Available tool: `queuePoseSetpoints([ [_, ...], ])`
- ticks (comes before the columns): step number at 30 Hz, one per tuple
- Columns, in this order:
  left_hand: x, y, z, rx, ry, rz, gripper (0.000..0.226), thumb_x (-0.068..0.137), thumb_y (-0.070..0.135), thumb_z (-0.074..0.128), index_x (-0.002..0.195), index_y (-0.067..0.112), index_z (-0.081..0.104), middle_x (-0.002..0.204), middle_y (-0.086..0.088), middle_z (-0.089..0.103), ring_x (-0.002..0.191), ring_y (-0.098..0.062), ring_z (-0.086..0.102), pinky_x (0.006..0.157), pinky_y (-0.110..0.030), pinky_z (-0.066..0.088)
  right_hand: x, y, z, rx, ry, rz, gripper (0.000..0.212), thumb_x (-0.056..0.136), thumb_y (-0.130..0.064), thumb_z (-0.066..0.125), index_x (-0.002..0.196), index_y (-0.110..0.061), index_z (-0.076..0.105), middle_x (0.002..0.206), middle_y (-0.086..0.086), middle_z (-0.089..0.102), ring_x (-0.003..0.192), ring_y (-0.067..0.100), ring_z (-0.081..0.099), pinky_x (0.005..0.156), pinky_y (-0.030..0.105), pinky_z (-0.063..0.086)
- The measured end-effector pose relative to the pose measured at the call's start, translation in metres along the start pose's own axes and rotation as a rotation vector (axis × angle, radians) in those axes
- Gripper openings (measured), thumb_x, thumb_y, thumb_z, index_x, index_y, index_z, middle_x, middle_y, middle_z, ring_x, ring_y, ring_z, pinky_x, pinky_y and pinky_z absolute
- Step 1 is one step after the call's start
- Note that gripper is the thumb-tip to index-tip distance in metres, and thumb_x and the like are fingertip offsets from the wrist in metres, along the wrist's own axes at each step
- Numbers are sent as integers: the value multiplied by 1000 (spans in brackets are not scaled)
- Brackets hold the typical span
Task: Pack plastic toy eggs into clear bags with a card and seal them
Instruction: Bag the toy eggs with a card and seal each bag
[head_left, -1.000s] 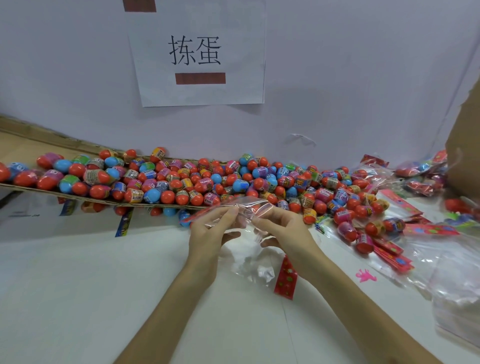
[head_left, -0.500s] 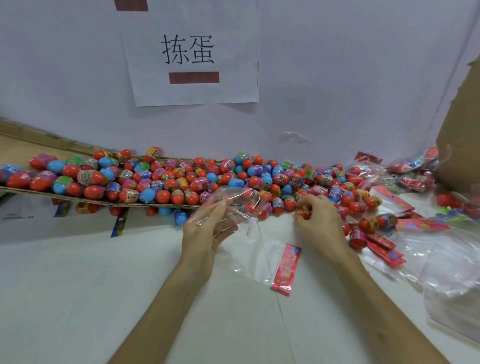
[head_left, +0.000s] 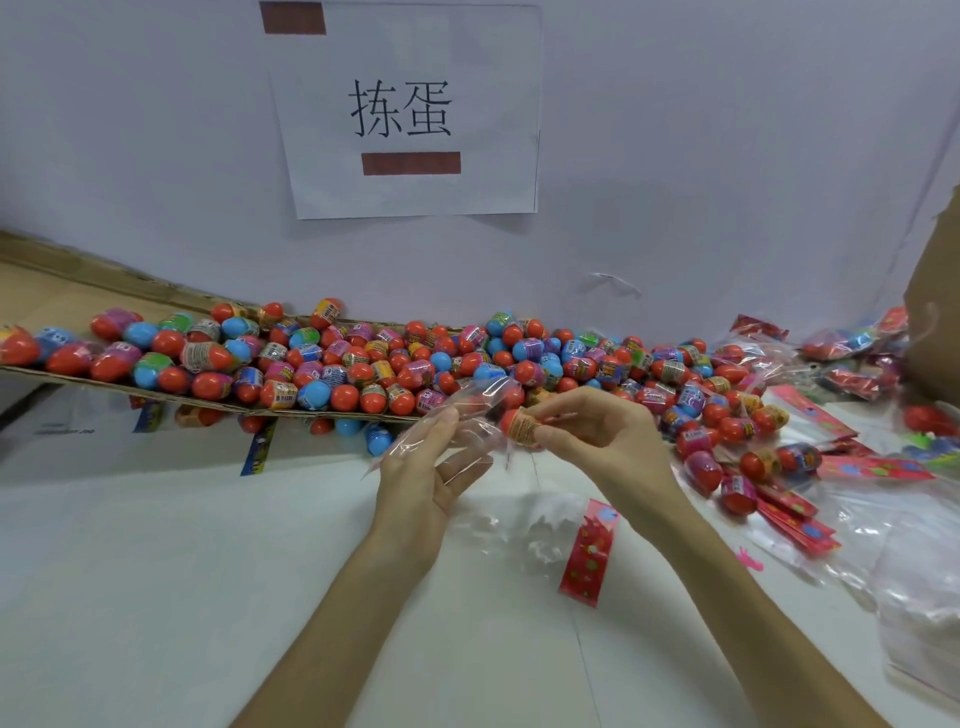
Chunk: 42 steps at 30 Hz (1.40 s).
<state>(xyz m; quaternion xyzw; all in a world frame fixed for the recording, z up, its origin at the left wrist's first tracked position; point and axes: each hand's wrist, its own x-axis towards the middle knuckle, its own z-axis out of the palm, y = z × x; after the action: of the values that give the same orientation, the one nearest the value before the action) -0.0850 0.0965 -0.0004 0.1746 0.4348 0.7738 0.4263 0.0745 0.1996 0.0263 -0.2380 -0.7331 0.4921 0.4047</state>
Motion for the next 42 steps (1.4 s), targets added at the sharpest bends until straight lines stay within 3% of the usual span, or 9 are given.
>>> queuePoseSetpoints([
  [4, -3, 0, 3, 25, -55, -15, 50, 83, 33, 71, 128, 11, 70, 114, -17, 75, 101, -33, 75, 84, -42, 64, -4, 2, 10, -55, -18, -11, 15, 85, -12, 81, 93, -25, 78, 92, -7, 76, 86, 19, 74, 77, 34, 63],
  [10, -5, 4, 3, 51, -80, -14, 47, 84, 36, 70, 126, 17, 72, 116, -17, 75, 103, -33, 76, 87, -43, 63, -6, 0, 12, -77, -5, -42, 17, 85, -10, 81, 95, -22, 77, 94, -6, 76, 87, 19, 75, 78, 35, 64],
  [21, -3, 2, 1, 38, -83, -59, 40, 85, 31, 71, 121, 16, 75, 117, -17, 75, 105, -31, 75, 82, -36, 64, -10, 7, 18, -285, -106, -195, 40, 96, 5, 57, 117, -24, 75, 110, -26, 71, 108, -2, 65, 90, 13, 51],
  [25, 2, 4, -2, -86, -5, -90, 37, 90, 21, 69, 126, 11, 69, 113, -18, 76, 98, -30, 77, 71, -32, 63, -1, 15, 6, -294, 218, -207, 33, 94, 2, 64, 106, -27, 75, 101, -24, 72, 99, -1, 68, 86, 20, 57],
  [27, 4, 4, -3, -112, 29, -98, 32, 95, 18, 66, 126, 10, 69, 112, -18, 76, 97, -29, 77, 69, -33, 63, 5, 24, -5, -378, 316, -135, 25, 92, -11, 72, 112, -26, 72, 112, -14, 69, 103, 2, 66, 93, 30, 58],
  [31, 6, 3, -5, -154, 73, -113, 32, 96, 16, 67, 127, 7, 67, 104, -16, 78, 91, -28, 79, 65, -33, 63, 9, 48, -12, -685, 102, 93, 65, 88, -41, 77, 146, -30, 50, 153, -8, 40, 137, 13, 43, 111, 32, 36],
  [33, 5, 3, -4, -162, 76, -124, 34, 96, 16, 68, 128, 6, 67, 107, -17, 78, 92, -29, 78, 65, -33, 63, 9, 54, -7, -749, -4, 82, 69, 89, -44, 74, 150, -33, 43, 161, -9, 31, 147, 14, 30, 118, 38, 29],
  [37, 5, 2, -4, -159, 61, -123, 36, 96, 17, 68, 130, 6, 66, 111, -19, 77, 95, -30, 78, 67, -33, 63, 10, 59, -3, -723, -127, 18, 51, 92, -38, 72, 140, -31, 55, 157, -11, 36, 144, 10, 32, 119, 32, 30],
  [42, 5, 3, -5, -166, 55, -121, 34, 96, 17, 68, 128, 6, 66, 111, -19, 77, 95, -31, 78, 67, -34, 63, 9, 60, -8, -699, -128, -26, 28, 90, -29, 76, 116, -25, 68, 127, -10, 54, 115, 7, 50, 98, 11, 39],
])
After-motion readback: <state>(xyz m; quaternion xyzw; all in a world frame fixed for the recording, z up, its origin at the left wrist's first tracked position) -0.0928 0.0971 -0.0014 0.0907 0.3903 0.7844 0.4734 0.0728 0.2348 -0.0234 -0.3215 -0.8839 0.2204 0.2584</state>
